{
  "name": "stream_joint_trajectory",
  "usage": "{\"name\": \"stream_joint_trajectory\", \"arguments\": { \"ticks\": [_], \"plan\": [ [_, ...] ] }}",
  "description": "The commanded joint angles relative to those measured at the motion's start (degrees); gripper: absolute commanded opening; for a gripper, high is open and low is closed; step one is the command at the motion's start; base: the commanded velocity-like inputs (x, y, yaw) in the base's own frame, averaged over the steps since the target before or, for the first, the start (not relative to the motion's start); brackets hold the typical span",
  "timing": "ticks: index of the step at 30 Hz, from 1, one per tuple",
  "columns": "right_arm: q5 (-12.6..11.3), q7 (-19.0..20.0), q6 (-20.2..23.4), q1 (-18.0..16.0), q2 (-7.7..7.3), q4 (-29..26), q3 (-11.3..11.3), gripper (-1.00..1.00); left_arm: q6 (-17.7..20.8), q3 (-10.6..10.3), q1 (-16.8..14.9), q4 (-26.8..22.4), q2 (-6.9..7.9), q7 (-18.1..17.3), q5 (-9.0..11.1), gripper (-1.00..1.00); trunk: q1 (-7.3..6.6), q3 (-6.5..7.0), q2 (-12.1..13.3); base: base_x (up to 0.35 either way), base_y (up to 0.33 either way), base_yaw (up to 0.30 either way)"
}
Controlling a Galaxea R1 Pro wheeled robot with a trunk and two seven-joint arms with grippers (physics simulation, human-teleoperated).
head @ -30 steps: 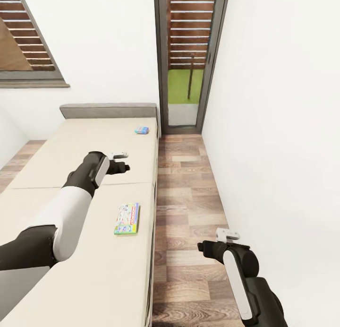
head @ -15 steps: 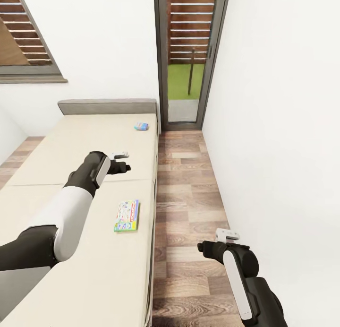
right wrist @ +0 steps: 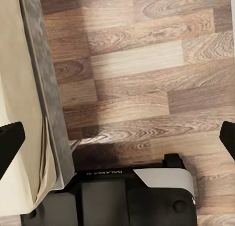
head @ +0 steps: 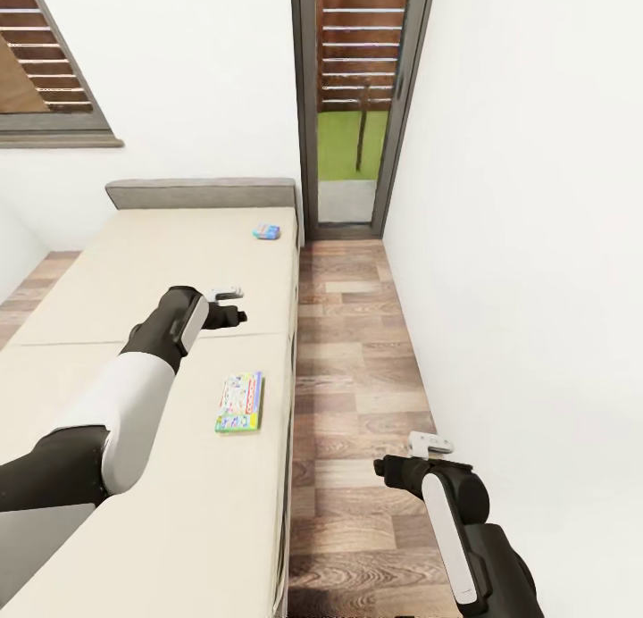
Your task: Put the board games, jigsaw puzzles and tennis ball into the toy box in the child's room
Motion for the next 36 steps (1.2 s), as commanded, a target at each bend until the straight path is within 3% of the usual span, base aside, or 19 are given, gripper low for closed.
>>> {"name": "stream_joint_trajectory", "arguments": {
  "ticks": [1,36],
  "plan": [
    [-0.60,-0.60,0.18,-0.04,0.00,-0.05,0.03,1.00,0.25,0.34,-0.04,-0.06,-0.07,0.07,-0.09,1.00,0.03,-0.19,-0.10,0.000,0.000,0.000],
    [-0.62,-0.60,0.18,-0.02,0.00,0.02,-0.16,1.00,-1.18,0.43,-0.21,-0.37,-0.07,0.07,0.00,1.00,0.03,-3.50,-0.10,0.000,0.000,0.000]
  ]
}}
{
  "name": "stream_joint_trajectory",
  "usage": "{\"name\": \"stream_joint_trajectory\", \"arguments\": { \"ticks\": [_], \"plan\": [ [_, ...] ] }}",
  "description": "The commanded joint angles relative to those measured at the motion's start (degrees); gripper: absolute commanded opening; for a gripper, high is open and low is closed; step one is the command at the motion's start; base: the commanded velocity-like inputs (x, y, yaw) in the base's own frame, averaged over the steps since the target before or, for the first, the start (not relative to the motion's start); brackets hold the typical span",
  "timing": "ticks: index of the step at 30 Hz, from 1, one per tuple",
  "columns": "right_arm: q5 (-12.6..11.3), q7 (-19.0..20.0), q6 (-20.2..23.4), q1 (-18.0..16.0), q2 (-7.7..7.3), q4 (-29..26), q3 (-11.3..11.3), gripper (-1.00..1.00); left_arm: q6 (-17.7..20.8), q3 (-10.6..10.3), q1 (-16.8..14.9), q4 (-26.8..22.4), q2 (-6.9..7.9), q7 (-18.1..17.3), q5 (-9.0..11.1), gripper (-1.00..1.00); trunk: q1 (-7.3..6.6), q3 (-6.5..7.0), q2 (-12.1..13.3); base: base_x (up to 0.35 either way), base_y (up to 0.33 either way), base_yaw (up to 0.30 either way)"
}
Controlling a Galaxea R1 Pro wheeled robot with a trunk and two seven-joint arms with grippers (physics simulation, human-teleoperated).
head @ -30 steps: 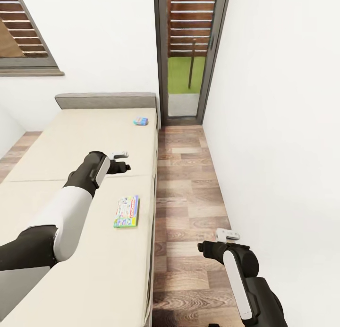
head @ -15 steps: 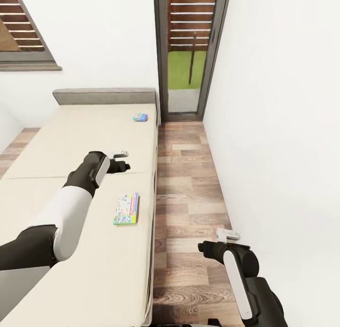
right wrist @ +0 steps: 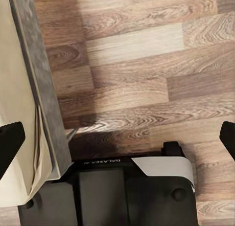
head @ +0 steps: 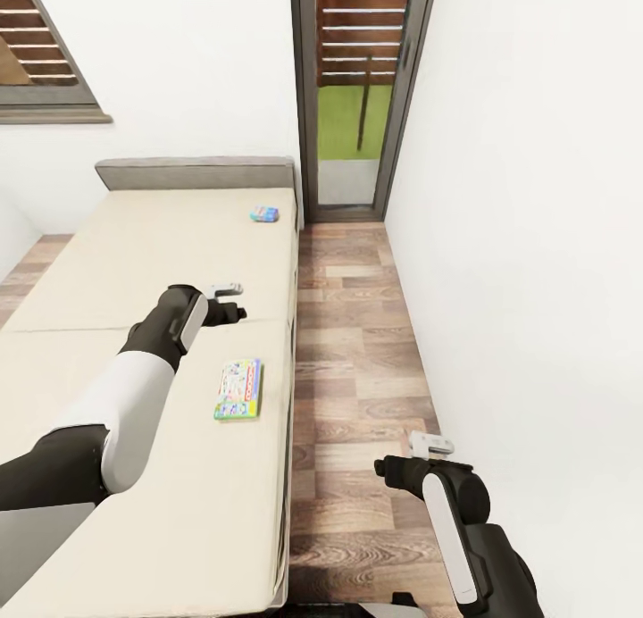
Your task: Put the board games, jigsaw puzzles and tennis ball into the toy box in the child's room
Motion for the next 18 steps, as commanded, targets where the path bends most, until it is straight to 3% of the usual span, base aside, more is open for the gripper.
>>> {"name": "stream_joint_trajectory", "arguments": {
  "ticks": [1,18],
  "plan": [
    [-0.60,-0.60,0.17,-0.05,0.00,-0.06,0.04,1.00,0.12,0.32,-0.04,-0.14,-0.09,0.07,-0.08,1.00,0.03,-0.18,-0.10,0.000,0.000,0.000],
    [-0.62,-0.60,0.17,-0.04,0.00,-0.04,0.02,1.00,-0.11,0.32,-0.12,-2.01,-0.05,0.07,-0.10,1.00,0.03,-1.79,-0.10,0.000,0.000,0.000]
  ]
}}
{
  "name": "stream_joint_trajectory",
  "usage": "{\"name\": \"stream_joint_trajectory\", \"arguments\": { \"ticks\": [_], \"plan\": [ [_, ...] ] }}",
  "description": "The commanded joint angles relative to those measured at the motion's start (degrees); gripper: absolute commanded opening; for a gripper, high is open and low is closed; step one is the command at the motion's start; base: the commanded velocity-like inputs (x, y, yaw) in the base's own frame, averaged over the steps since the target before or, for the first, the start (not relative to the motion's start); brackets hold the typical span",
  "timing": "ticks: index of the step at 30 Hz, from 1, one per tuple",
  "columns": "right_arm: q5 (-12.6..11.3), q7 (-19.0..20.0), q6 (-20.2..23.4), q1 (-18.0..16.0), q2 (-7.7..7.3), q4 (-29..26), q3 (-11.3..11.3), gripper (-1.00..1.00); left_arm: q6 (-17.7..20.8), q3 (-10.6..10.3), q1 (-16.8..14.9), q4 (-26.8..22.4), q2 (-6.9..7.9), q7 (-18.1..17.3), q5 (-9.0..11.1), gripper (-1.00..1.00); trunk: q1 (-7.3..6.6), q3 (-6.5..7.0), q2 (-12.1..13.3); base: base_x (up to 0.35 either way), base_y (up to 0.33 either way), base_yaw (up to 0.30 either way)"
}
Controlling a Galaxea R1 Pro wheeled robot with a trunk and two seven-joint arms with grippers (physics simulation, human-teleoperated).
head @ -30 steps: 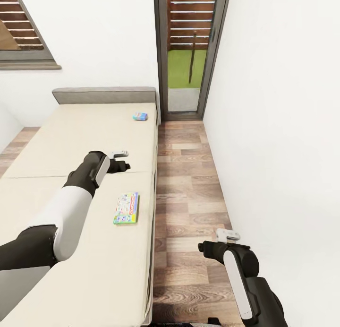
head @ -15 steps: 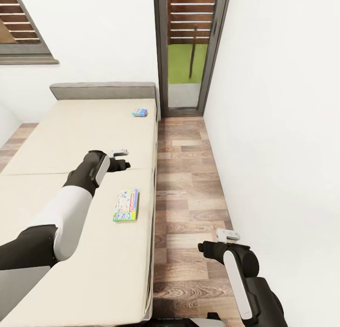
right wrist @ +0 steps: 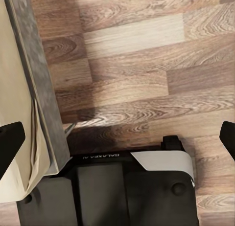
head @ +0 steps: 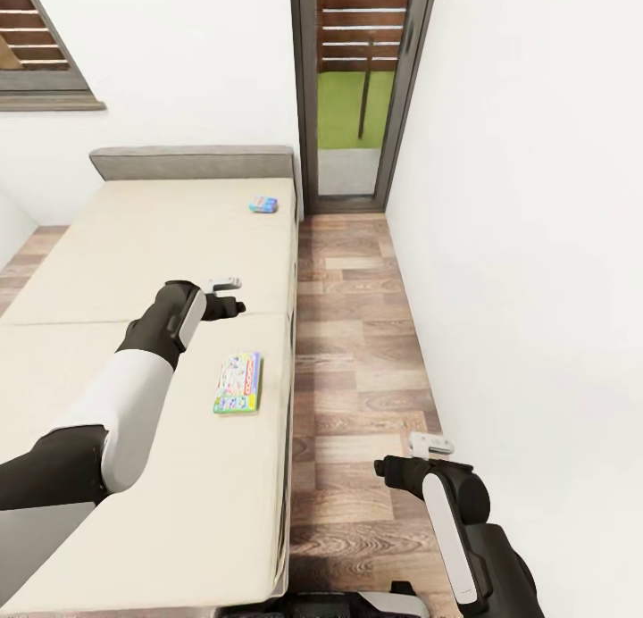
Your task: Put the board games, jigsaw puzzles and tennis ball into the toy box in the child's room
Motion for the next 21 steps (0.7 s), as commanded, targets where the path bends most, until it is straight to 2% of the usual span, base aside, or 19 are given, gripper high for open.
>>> {"name": "stream_joint_trajectory", "arguments": {
  "ticks": [1,21],
  "plan": [
    [-0.61,-0.60,0.17,-0.02,0.00,-0.05,0.02,1.00,0.25,0.29,-0.04,-0.06,-0.07,0.07,-0.08,1.00,0.03,-0.18,-0.10,0.000,0.000,0.000],
    [-0.65,-0.60,0.17,-0.04,0.00,-0.04,0.05,1.00,0.16,0.29,-0.13,-0.18,-0.10,0.07,-0.05,1.00,0.03,-2.07,-0.10,0.000,0.000,0.000]
  ]
}}
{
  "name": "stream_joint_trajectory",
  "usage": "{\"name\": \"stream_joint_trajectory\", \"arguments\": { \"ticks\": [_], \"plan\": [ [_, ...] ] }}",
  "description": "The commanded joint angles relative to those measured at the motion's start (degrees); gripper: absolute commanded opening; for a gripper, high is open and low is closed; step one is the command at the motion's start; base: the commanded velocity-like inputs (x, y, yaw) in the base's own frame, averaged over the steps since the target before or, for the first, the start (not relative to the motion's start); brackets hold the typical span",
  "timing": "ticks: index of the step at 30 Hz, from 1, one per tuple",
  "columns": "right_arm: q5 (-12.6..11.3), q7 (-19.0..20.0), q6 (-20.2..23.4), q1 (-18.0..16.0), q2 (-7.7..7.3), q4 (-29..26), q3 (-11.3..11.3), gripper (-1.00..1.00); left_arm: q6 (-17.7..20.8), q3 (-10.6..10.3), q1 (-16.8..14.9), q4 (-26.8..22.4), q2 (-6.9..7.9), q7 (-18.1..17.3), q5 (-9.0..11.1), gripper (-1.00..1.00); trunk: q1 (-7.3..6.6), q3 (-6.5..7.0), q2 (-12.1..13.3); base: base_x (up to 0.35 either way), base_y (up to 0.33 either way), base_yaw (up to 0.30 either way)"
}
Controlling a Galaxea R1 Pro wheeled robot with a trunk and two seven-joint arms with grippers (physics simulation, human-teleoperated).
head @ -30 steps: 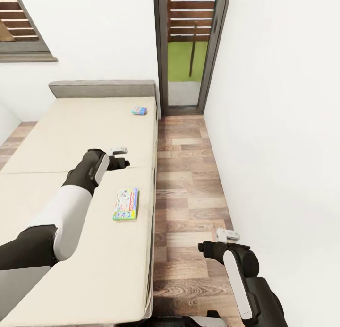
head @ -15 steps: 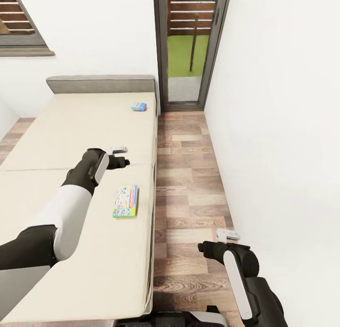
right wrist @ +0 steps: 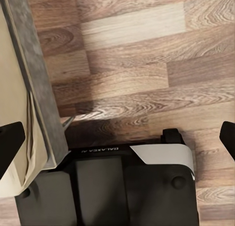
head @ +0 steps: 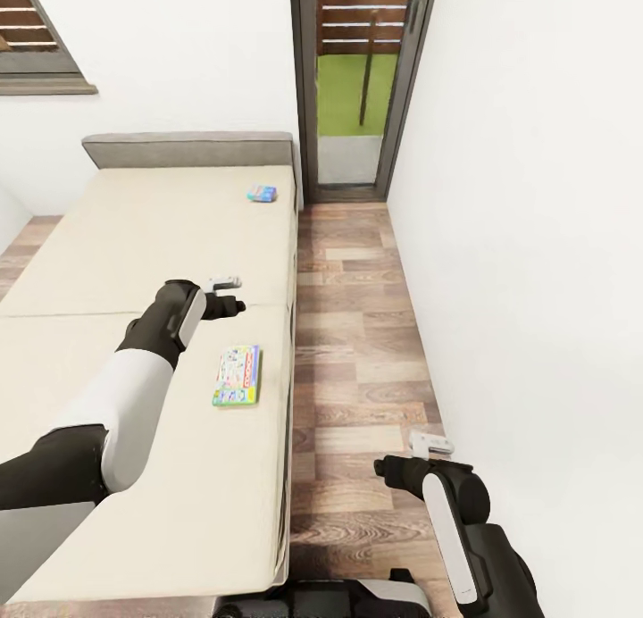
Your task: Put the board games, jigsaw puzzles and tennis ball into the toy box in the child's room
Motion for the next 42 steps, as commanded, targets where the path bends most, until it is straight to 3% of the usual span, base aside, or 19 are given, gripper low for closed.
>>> {"name": "stream_joint_trajectory", "arguments": {
  "ticks": [1,42],
  "plan": [
    [-0.60,-0.60,0.17,-0.04,0.00,-0.06,0.03,1.00,0.27,0.29,-0.04,-0.06,-0.06,0.07,-0.08,1.00,0.03,-0.18,-0.10,0.000,0.000,0.000],
    [-0.60,-0.60,0.17,-0.05,0.00,0.03,0.30,1.00,0.27,0.29,-0.41,-0.20,-0.11,0.07,-0.02,1.00,0.03,-4.06,-0.10,0.000,0.000,0.000]
  ]
}}
